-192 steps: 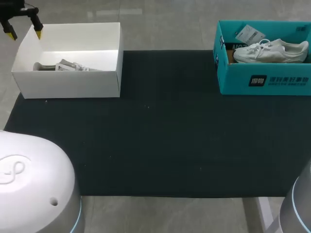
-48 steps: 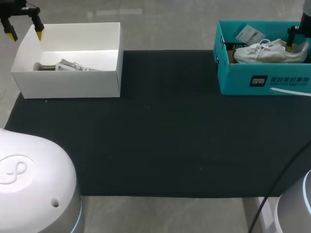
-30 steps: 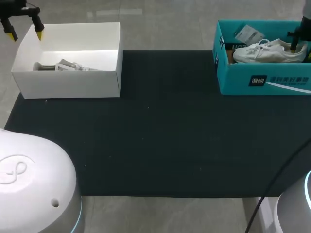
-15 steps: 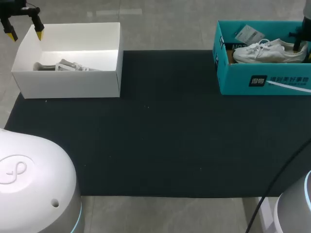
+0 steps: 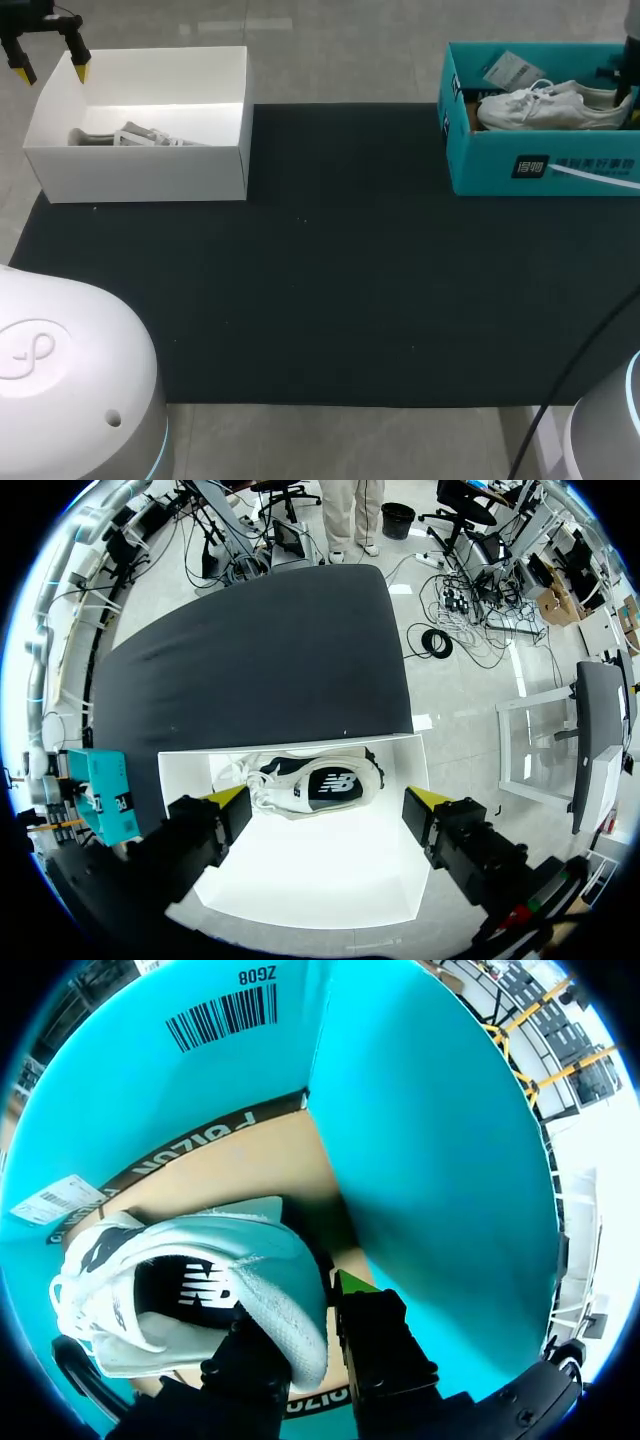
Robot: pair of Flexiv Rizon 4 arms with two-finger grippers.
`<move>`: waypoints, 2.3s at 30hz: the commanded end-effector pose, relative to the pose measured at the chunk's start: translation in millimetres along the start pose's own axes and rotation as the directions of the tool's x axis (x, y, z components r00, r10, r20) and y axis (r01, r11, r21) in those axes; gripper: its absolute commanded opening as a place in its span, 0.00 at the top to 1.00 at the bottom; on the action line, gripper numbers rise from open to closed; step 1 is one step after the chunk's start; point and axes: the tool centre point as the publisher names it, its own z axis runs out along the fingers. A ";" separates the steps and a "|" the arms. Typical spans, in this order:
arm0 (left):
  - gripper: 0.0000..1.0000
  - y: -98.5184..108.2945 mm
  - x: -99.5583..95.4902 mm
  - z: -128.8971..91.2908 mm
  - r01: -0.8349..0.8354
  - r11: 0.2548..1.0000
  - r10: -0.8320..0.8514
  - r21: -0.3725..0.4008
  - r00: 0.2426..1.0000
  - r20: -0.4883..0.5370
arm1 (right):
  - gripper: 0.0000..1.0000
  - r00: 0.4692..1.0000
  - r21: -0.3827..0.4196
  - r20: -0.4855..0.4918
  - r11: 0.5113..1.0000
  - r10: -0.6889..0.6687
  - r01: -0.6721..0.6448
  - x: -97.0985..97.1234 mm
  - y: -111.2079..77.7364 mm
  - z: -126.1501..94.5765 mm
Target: Take the shoe out of the shoebox, open the shoe tongue, remove and reinsert the insole, then place the shoe into the shoebox
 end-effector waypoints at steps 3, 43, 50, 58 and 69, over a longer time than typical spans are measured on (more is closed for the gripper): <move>0.00 1.7 1.0 -0.8 -0.002 1.000 0.002 0.005 1.000 -0.001 | 1.00 1.000 0.030 -0.003 0.999 0.030 -0.030 -4.2 5.7 -20.6; 0.00 1.7 1.0 -0.8 -0.002 1.000 0.002 0.005 1.000 -0.001 | 1.00 0.999 -0.042 -0.017 0.999 -0.028 0.028 -33.8 -24.3 -217.9; 0.00 1.7 1.0 -0.8 -0.002 1.000 0.002 0.005 1.000 -0.001 | 1.00 0.997 -0.010 -0.030 0.998 -0.065 0.064 -33.8 -25.9 -232.1; 0.00 1.7 1.0 -0.8 -0.002 1.000 0.002 0.005 1.000 -0.001 | 1.00 0.997 -0.010 -0.030 0.998 -0.065 0.064 -33.8 -25.9 -232.1; 0.00 1.7 1.0 -0.8 -0.002 1.000 0.002 0.005 1.000 -0.001 | 1.00 0.997 -0.010 -0.030 0.998 -0.065 0.064 -33.8 -25.9 -232.1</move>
